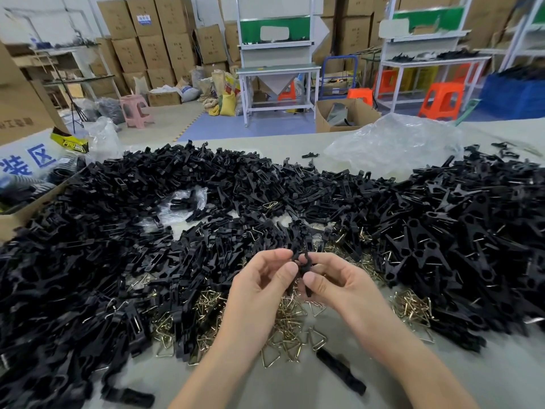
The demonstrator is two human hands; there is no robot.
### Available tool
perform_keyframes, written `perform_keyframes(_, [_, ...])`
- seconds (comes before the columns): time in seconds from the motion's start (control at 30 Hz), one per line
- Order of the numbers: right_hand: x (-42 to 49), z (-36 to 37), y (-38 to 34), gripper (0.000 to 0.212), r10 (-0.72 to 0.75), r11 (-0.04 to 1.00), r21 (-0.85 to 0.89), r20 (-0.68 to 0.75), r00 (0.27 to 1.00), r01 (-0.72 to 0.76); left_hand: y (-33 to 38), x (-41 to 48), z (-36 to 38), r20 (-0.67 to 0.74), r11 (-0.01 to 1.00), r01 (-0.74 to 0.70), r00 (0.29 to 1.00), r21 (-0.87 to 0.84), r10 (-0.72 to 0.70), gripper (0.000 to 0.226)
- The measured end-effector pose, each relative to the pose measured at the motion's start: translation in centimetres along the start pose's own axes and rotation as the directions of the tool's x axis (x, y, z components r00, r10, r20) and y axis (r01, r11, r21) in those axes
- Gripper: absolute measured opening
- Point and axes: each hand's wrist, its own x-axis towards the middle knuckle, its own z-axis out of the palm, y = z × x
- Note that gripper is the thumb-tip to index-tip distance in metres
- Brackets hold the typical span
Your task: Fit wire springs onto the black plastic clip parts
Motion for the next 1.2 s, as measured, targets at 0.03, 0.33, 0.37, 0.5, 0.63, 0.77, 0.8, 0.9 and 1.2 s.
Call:
perform_keyframes(0.03, [0.0, 0.0, -0.1, 0.024, -0.003, 1.0, 0.004, 0.002, 1.0, 0.003, 0.0, 0.0, 0.0, -0.003, 1.0, -0.001, 1.0, -0.011, 0.0, 0.028])
perform_keyframes(0.33, [0.0, 0.0, 0.0, 0.024, -0.001, 0.999, 0.044, 0.007, 1.0, 0.0, -0.2, 0.1, -0.1, -0.005, 0.999, -0.006, 1.0, -0.033, 0.006, 0.029])
perform_keyframes(0.37, [0.0, 0.0, 0.0, 0.024, -0.001, 0.999, 0.034, 0.011, 1.0, 0.001, -0.2, 0.1, -0.1, 0.0, 1.0, -0.008, 1.0, -0.028, 0.008, 0.03])
perform_keyframes(0.5, [0.0, -0.2, 0.1, 0.029, -0.008, 1.0, -0.016, 0.021, 1.0, 0.008, -0.2, 0.0, -0.1, 0.004, 1.0, 0.001, 1.0, -0.02, -0.001, 0.026])
perform_keyframes(0.63, [-0.2, -0.3, -0.2, 0.043, -0.007, 0.997, -0.073, 0.055, 0.998, 0.011, -0.2, 0.0, -0.2, 0.015, 0.999, 0.029, 0.999, 0.027, -0.029, 0.021])
perform_keyframes(0.77, [-0.3, -0.1, -0.4, 0.042, 0.007, 0.999, -0.032, 0.08, 0.997, -0.004, -0.2, 0.1, -0.3, -0.017, 0.996, 0.017, 1.0, 0.085, -0.016, 0.021])
perform_keyframes(0.8, [-0.4, -0.1, -0.4, 0.037, 0.003, 1.0, -0.024, 0.079, 0.997, -0.002, -0.2, 0.1, -0.3, -0.02, 0.997, 0.017, 1.0, 0.075, -0.016, 0.023])
perform_keyframes(0.9, [-0.2, -0.3, -0.3, 0.025, -0.016, 0.999, -0.041, 0.027, 1.0, 0.017, 0.0, 0.2, -0.7, -0.074, 0.994, -0.042, 0.996, 0.097, 0.049, 0.016])
perform_keyframes(1.2, [0.6, -1.7, -0.1, 0.051, -0.089, 0.996, -0.008, -0.33, 0.94, 0.091, -1.4, 0.2, -3.1, 0.327, 0.253, -0.316, 0.945, 0.914, -0.002, 0.057])
